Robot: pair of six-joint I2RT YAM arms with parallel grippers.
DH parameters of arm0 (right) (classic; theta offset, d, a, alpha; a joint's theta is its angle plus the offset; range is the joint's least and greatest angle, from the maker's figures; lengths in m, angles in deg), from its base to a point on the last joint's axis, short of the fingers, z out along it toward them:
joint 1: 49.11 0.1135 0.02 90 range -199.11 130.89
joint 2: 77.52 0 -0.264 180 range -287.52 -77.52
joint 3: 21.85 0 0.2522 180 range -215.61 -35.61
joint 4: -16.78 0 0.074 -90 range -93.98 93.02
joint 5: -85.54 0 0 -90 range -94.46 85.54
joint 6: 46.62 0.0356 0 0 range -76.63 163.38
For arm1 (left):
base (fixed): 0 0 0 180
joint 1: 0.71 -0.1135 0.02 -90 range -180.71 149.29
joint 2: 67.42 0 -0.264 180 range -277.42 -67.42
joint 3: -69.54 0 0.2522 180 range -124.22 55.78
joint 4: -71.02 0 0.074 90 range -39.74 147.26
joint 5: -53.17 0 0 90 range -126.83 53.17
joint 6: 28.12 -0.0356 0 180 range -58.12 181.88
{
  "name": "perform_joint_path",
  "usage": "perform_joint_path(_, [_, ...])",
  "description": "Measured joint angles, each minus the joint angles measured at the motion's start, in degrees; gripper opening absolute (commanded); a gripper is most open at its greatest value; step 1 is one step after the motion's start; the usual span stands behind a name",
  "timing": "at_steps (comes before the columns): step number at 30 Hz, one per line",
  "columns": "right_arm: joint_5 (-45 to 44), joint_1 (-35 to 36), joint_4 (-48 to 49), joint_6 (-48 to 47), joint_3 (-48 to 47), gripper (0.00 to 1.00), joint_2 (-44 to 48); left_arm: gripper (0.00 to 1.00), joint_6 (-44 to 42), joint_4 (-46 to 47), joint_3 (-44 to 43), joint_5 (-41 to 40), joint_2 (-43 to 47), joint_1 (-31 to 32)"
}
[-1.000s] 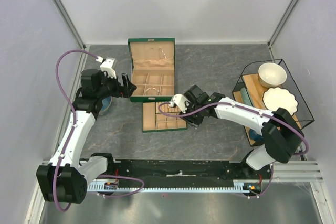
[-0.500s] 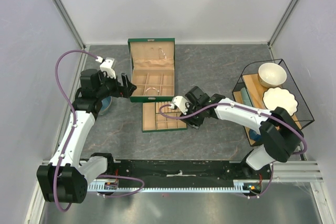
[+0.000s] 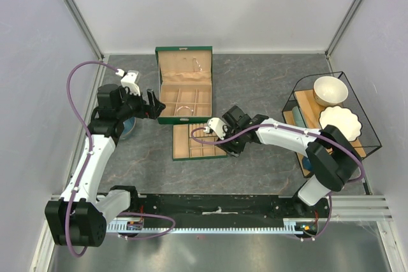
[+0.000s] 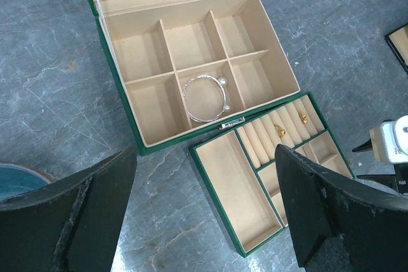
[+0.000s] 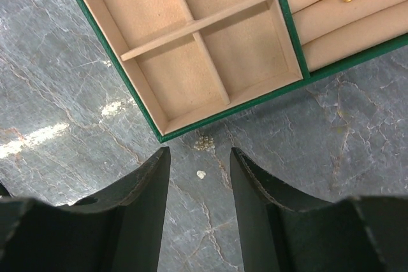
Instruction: Organize the mixed jewelry
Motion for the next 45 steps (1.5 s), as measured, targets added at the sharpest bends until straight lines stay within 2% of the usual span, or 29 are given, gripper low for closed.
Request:
perform_joint_path(23, [-0.24, -0.15, 1.62, 0.35, 0.0, 0.46, -1.92, 0.96, 0.0, 0.0, 0.0, 0.26, 0.0, -0.37])
perform_joint_path(45, [-1.14, -0.15, 1.95, 1.49, 0.0, 0.37, -3.72, 0.96, 0.0, 0.02, 0.0, 0.31, 0.02, -0.37])
